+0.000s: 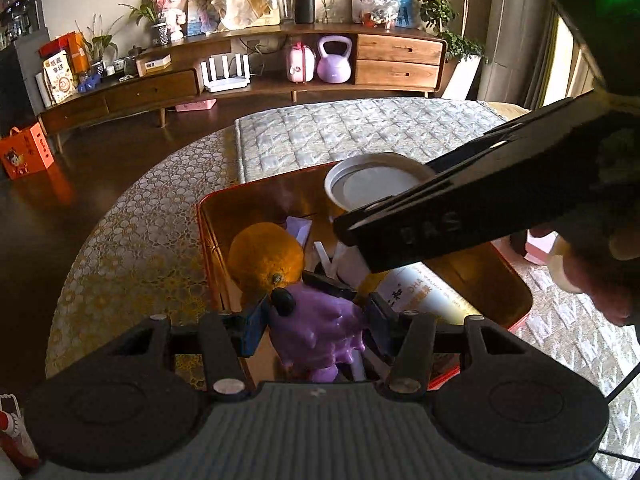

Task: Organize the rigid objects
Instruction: 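Carry the toy and round metal lid into the red box and open both tools, then withdraw both tools from the box toward the red item and pink block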

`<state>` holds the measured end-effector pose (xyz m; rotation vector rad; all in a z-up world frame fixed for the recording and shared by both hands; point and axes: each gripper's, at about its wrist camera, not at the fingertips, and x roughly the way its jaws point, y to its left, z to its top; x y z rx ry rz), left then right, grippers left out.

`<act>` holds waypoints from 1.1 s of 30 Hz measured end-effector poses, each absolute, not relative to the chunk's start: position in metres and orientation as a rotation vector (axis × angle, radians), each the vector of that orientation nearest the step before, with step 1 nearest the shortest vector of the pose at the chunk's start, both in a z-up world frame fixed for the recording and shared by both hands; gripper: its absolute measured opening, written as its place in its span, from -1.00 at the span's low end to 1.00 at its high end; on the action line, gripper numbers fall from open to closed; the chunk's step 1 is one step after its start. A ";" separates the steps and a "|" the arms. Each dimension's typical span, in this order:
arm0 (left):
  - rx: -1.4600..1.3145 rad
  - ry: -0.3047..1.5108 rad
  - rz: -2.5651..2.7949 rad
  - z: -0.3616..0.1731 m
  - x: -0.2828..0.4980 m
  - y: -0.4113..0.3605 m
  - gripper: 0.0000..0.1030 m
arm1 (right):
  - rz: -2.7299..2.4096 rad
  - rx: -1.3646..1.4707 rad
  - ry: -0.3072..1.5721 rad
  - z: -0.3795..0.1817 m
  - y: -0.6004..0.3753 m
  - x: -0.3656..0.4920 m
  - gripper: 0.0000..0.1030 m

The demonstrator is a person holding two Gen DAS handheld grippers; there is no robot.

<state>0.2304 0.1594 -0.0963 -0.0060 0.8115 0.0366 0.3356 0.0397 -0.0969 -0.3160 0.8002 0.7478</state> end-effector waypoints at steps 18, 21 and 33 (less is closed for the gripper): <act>-0.025 0.822 0.031 -0.107 0.235 0.163 0.02 | 0.730 -0.280 0.823 -0.102 0.039 0.332 0.49; -0.026 0.823 0.044 -0.106 0.234 0.163 0.02 | 0.742 -0.269 0.808 -0.093 0.031 0.324 0.50; -0.003 0.813 0.061 -0.092 0.223 0.156 0.16 | 0.752 -0.190 0.762 -0.055 -0.013 0.298 0.56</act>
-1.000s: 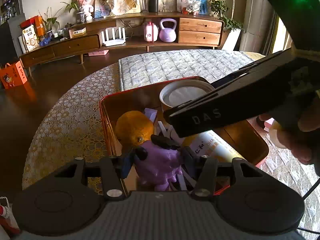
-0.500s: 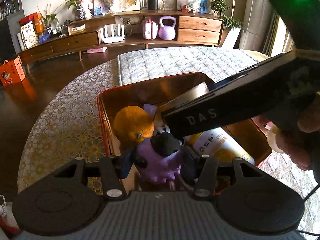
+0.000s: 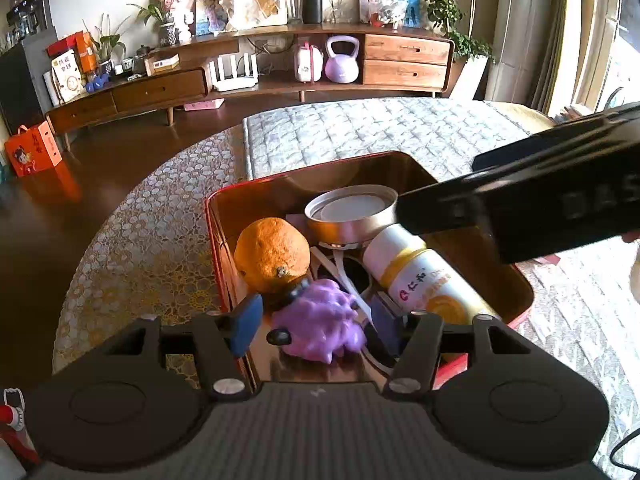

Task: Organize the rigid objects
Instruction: 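Withdraw both tools from the box toward the red item and pink block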

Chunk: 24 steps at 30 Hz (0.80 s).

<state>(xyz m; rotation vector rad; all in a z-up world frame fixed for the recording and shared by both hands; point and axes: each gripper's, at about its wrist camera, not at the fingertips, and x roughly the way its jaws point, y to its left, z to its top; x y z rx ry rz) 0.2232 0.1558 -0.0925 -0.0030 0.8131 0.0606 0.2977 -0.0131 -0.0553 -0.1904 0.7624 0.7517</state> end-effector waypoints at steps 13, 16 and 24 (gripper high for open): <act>-0.002 0.761 0.063 -0.062 0.204 0.132 0.29 | 0.737 -0.111 0.716 -0.031 -0.060 0.270 0.65; -0.003 0.752 0.061 -0.056 0.202 0.125 0.29 | 0.733 -0.095 0.712 -0.031 -0.075 0.264 0.70; 0.003 0.744 0.042 -0.050 0.198 0.097 0.37 | 0.692 -0.063 0.698 -0.037 -0.125 0.251 0.88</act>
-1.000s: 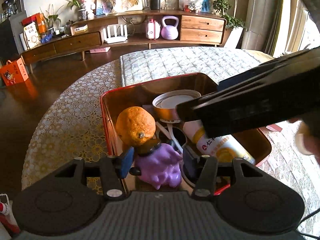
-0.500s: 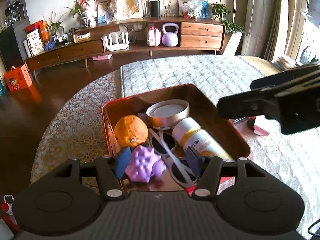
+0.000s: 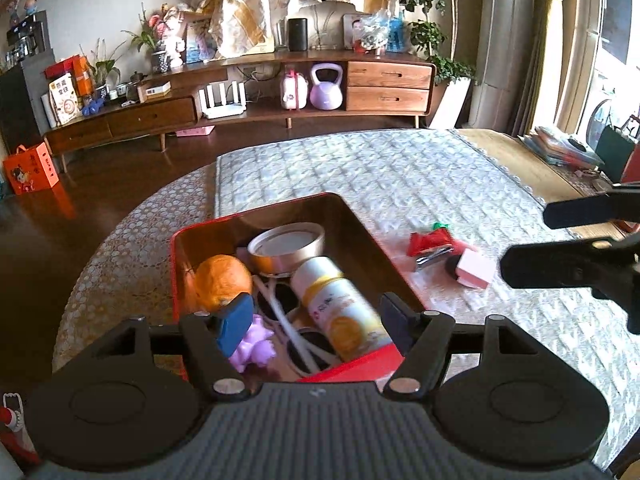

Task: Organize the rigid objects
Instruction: 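Withdraw both tools from the box toward the red item and pink block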

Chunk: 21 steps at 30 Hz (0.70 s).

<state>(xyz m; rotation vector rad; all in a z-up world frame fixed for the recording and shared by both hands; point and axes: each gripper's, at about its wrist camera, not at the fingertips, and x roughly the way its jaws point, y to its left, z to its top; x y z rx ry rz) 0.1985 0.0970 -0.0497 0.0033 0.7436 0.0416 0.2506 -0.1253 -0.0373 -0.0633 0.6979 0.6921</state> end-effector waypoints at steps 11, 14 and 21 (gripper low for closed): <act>-0.038 0.746 -0.005 -0.052 0.212 0.063 0.62 | 0.657 -0.089 0.697 -0.067 -0.175 0.245 1.00; -0.038 0.747 -0.012 -0.052 0.221 0.053 0.62 | 0.646 -0.098 0.694 -0.074 -0.181 0.248 1.00; -0.057 0.762 -0.005 -0.046 0.258 0.034 0.62 | 0.646 -0.112 0.693 -0.090 -0.188 0.262 1.00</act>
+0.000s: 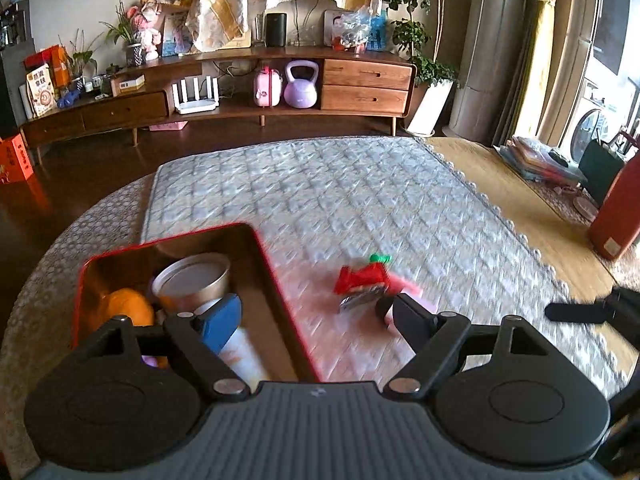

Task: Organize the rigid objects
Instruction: 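Withdraw both tools from the box toward the red item and pink block, then grasp the red plastic item with the left tool while the right tool grasps the pink block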

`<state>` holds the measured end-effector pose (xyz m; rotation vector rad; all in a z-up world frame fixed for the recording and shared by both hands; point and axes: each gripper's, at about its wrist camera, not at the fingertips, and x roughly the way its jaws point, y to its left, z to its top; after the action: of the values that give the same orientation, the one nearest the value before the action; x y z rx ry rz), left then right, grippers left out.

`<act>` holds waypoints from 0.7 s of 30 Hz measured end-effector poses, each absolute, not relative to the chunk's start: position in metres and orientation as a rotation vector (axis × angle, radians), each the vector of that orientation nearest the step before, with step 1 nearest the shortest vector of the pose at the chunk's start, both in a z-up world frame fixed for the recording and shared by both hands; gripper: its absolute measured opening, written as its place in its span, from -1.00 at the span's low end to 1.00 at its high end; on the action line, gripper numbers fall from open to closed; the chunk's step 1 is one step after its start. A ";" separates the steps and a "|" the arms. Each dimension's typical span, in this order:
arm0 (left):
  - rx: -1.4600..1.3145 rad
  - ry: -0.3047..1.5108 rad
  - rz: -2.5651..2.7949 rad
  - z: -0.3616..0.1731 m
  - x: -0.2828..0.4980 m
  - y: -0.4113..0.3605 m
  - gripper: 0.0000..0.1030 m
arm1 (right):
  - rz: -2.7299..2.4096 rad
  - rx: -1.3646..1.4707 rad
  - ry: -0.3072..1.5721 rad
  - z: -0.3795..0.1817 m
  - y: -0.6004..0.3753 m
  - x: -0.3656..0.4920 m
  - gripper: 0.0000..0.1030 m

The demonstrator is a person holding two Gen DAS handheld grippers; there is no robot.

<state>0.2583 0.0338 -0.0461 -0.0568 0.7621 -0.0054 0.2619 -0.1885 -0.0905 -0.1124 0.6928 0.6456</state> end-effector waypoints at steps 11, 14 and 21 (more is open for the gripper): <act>-0.106 0.903 -0.036 -0.064 0.335 0.009 0.62 | 0.663 -0.111 0.728 -0.117 -0.192 0.292 0.95; -0.145 0.955 -0.039 -0.076 0.354 0.007 0.62 | 0.668 -0.096 0.742 -0.122 -0.191 0.303 0.91; -0.151 0.989 -0.037 -0.098 0.380 -0.002 0.62 | 0.696 -0.081 0.768 -0.133 -0.186 0.320 0.68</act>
<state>0.3803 -0.0021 -0.0978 -0.1510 0.9895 -0.0366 0.3203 -0.1858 -0.1331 -0.0812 0.7678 0.6965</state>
